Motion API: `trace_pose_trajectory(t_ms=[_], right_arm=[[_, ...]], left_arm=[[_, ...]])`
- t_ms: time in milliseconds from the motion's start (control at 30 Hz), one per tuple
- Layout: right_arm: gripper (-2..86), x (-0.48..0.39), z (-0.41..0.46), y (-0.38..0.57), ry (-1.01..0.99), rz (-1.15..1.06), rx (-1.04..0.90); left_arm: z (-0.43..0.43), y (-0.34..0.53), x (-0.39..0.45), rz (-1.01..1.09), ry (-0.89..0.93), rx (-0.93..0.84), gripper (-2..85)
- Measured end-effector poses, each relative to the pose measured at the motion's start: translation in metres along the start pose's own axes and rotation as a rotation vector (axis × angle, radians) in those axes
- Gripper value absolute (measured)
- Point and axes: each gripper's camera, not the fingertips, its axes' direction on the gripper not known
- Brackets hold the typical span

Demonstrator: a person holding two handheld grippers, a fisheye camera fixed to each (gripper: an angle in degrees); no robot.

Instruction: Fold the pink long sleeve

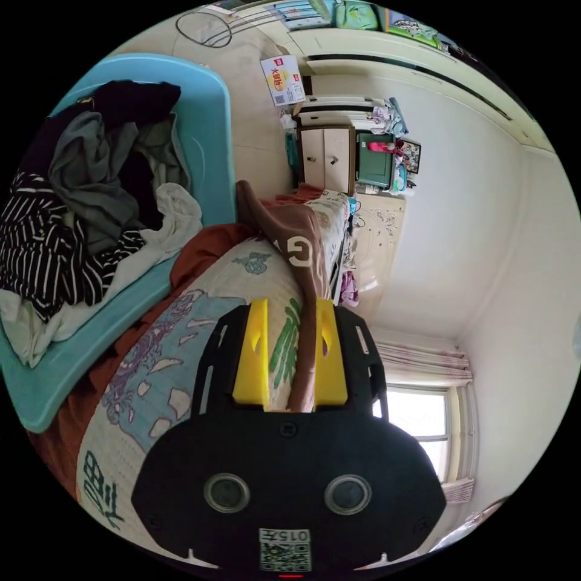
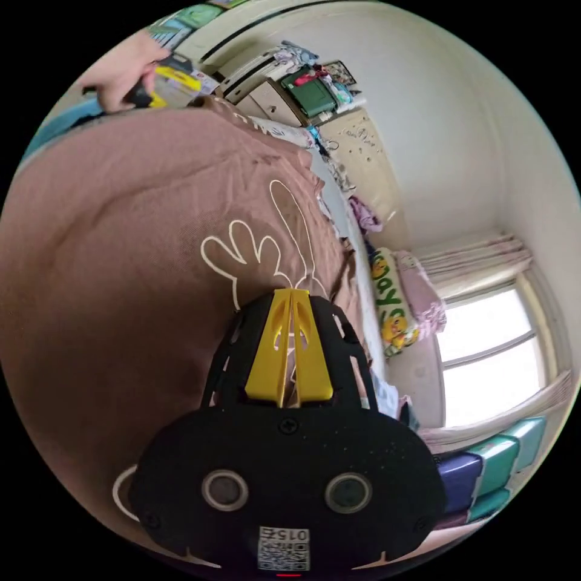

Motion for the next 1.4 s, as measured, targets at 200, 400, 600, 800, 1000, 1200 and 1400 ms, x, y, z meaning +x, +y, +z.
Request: trace_pose_trajectory(t_ms=[200, 400, 600, 800, 1000, 1200, 1400], right_arm=[[-0.8, -0.007, -0.032, 0.006, 0.139, -0.019, 0.071], [-0.8, 0.006, -0.043, 0.013, 0.139, -0.020, 0.078], [-0.8, 0.023, -0.037, 0.024, 0.138, -0.027, 0.076], [-0.9, 0.151, -0.024, 0.060, -0.313, 0.234, 0.113], [1.6, 0.277, 0.030, 0.074, -0.746, 0.339, 0.187], [15.6, 0.258, 0.052, -0.003, -1.098, 0.103, 0.146], [5.5, 0.193, 0.114, -0.047, -0.897, -0.026, -0.224]], left_arm=[[0.034, -0.028, 0.006, 0.071, -0.031, -0.034, 11.4], [0.031, -0.011, 0.075, 0.348, -0.289, 0.093, 0.2], [0.089, 0.206, 0.213, 1.648, -0.800, 0.086, -0.5], [0.080, 0.329, 0.117, 1.786, -0.917, -0.362, 0.6], [0.034, 0.304, 0.070, 1.385, -0.754, -0.364, 1.0], [0.028, 0.249, 0.073, 1.118, -0.578, -0.509, 0.7], [0.005, 0.198, 0.067, 0.890, -0.447, -0.565, 0.9]])
